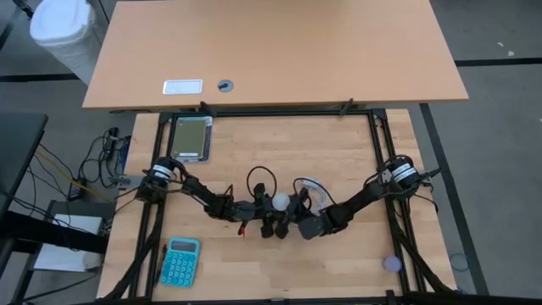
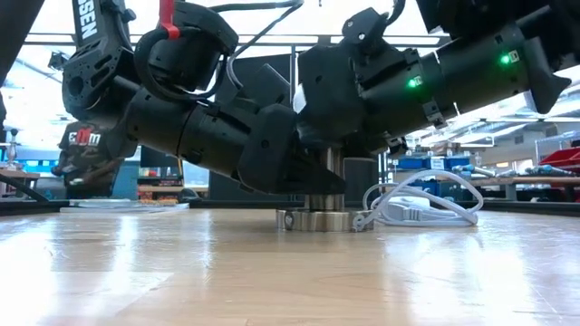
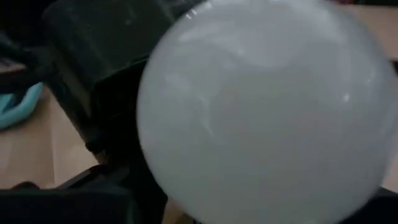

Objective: Screw lightbulb
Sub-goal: Remove the lightbulb from the lamp

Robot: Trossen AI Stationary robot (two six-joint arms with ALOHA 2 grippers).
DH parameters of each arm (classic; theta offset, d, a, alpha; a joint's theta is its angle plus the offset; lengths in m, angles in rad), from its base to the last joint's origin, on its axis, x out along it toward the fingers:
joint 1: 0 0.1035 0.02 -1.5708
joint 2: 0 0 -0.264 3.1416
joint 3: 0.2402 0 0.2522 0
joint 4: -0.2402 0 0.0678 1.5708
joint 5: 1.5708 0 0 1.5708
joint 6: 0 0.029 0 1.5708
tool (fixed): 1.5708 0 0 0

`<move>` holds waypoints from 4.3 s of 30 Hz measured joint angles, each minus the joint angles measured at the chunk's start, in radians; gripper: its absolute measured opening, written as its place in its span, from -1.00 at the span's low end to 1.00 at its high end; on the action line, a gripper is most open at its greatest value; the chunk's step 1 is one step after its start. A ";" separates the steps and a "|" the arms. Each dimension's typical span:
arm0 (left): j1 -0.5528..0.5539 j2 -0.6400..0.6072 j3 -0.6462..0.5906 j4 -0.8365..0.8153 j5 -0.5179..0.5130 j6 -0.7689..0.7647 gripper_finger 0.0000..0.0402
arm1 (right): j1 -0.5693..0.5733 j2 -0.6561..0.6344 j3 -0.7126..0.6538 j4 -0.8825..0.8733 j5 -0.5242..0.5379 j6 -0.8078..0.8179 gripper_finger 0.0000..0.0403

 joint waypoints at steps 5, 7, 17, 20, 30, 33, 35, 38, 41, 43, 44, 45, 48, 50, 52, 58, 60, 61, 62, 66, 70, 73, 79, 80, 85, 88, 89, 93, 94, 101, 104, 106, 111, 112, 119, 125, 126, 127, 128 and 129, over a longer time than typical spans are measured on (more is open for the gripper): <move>-0.002 0.001 0.002 -0.009 0.010 0.002 -0.01 | 0.026 -0.092 -0.062 -0.052 -0.039 -0.095 0.60; -0.001 0.000 0.002 -0.012 0.024 -0.001 -0.01 | 0.030 -0.149 -0.107 -0.076 -0.090 -0.121 0.66; 0.002 0.000 0.002 0.000 0.154 0.070 -0.01 | -0.051 -0.272 -0.422 0.254 -0.452 -0.260 0.64; 0.001 0.000 0.002 0.002 0.181 0.079 -0.01 | -0.102 -0.248 -0.498 0.446 -0.569 -0.299 0.62; 0.000 0.000 0.002 0.011 0.267 0.099 -0.01 | -0.275 -0.114 -0.432 0.575 -1.040 -0.324 0.54; 0.000 0.000 0.002 0.011 0.286 0.100 -0.01 | -0.307 -0.088 -0.398 0.590 -1.153 -0.330 0.53; 0.000 0.000 0.002 0.011 0.303 0.099 -0.01 | -0.330 -0.076 -0.379 0.592 -1.228 -0.328 0.53; 0.000 0.000 0.002 0.012 0.321 0.096 -0.01 | -0.357 -0.076 -0.360 0.590 -1.316 -0.323 0.53; 0.000 0.000 0.002 0.014 0.328 0.095 -0.01 | -0.374 -0.076 -0.345 0.585 -1.372 -0.328 0.52; 0.000 0.000 0.002 0.016 0.331 0.094 -0.01 | -0.383 -0.076 -0.333 0.571 -1.405 -0.330 0.52; 0.000 0.000 0.002 0.017 0.333 0.092 -0.01 | -0.385 -0.076 -0.326 0.555 -1.419 -0.333 0.52; 0.000 0.000 0.001 0.018 0.336 0.092 -0.01 | -0.386 -0.076 -0.322 0.548 -1.436 -0.338 0.52; 0.000 0.001 0.001 0.026 0.340 0.091 -0.01 | -0.384 -0.076 -0.299 0.537 -1.446 -0.372 0.52; 0.000 0.001 0.001 0.026 0.345 0.090 -0.01 | -0.383 -0.076 -0.289 0.514 -1.448 -0.391 0.52; 0.000 0.001 0.001 0.027 0.351 0.089 -0.01 | -0.383 -0.076 -0.282 0.507 -1.448 -0.405 0.52; 0.000 0.001 0.001 0.027 0.351 0.090 -0.01 | -0.382 -0.076 -0.280 0.499 -1.419 -0.427 0.51; 0.000 0.001 0.001 0.027 0.351 0.091 -0.01 | -0.381 -0.076 -0.281 0.492 -1.412 -0.433 0.45; 0.000 0.001 0.001 0.027 0.351 0.091 -0.01 | -0.382 -0.076 -0.281 0.490 -1.412 -0.433 0.40; 0.000 0.001 0.001 0.027 0.351 0.091 -0.01 | -0.381 -0.076 -0.281 0.490 -1.413 -0.435 0.36; 0.000 0.001 0.001 0.027 0.347 0.090 -0.01 | -0.381 -0.076 -0.281 0.486 -1.412 -0.436 0.13; 0.000 0.000 0.001 0.027 0.346 0.086 -0.01 | -0.378 -0.075 -0.282 0.479 -1.405 -0.441 0.04; 0.000 0.000 0.001 0.027 0.346 0.083 -0.01 | -0.370 -0.075 -0.282 0.478 -1.383 -0.443 0.03; -0.001 0.000 0.001 0.027 0.332 0.081 -0.01 | -0.349 -0.075 -0.282 0.474 -1.323 -0.445 0.02; -0.001 0.000 0.001 0.026 0.329 0.080 -0.01 | -0.343 -0.075 -0.282 0.473 -1.309 -0.446 0.01; -0.002 -0.001 0.001 0.022 0.323 0.078 -0.01 | -0.321 -0.075 -0.282 0.465 -1.238 -0.443 0.00; -0.002 -0.001 0.001 0.022 0.320 0.077 -0.01 | -0.309 -0.075 -0.282 0.464 -1.204 -0.430 -0.02; -0.002 -0.001 0.001 0.022 0.316 0.076 -0.01 | -0.304 -0.075 -0.282 0.463 -1.189 -0.423 -0.03; -0.002 -0.001 0.001 0.019 0.297 0.074 -0.01 | -0.281 -0.075 -0.283 0.458 -1.126 -0.400 -0.08; -0.003 -0.001 0.001 0.017 0.293 0.074 -0.01 | -0.275 -0.075 -0.283 0.456 -1.110 -0.395 -0.09; -0.004 -0.001 0.000 0.014 0.238 0.061 -0.01 | -0.216 -0.076 -0.284 0.453 -0.938 -0.355 -0.12; -0.005 -0.001 0.000 0.010 0.206 0.048 -0.01 | -0.183 -0.076 -0.284 0.452 -0.835 -0.333 -0.12; -0.005 -0.001 0.000 0.009 0.186 0.045 -0.01 | -0.158 -0.076 -0.284 0.449 -0.750 -0.315 -0.12; -0.003 0.001 0.003 0.007 0.141 0.041 -0.01 | -0.089 -0.076 -0.283 0.442 -0.536 -0.278 -0.12; -0.003 0.001 0.003 0.006 0.138 0.041 -0.01 | -0.077 -0.076 -0.283 0.441 -0.503 -0.271 -0.12; -0.002 0.001 0.004 0.009 0.111 0.032 -0.01 | -0.021 -0.075 -0.282 0.438 -0.317 -0.187 -0.12; -0.001 0.001 0.002 0.004 0.094 0.031 -0.01 | -0.006 -0.075 -0.224 0.313 -0.226 -0.123 -0.12; -0.001 0.001 0.001 0.004 0.091 0.030 -0.01 | -0.006 -0.075 -0.201 0.268 -0.216 -0.116 -0.12; -0.001 0.000 0.000 0.004 0.087 0.028 -0.01 | -0.005 -0.075 -0.175 0.217 -0.204 -0.102 -0.12; -0.002 -0.001 -0.002 0.003 0.079 0.026 -0.01 | -0.005 -0.076 -0.150 0.165 -0.187 -0.086 -0.12; -0.002 -0.001 -0.002 0.002 0.069 0.025 -0.01 | -0.002 -0.077 -0.127 0.115 -0.165 -0.066 -0.12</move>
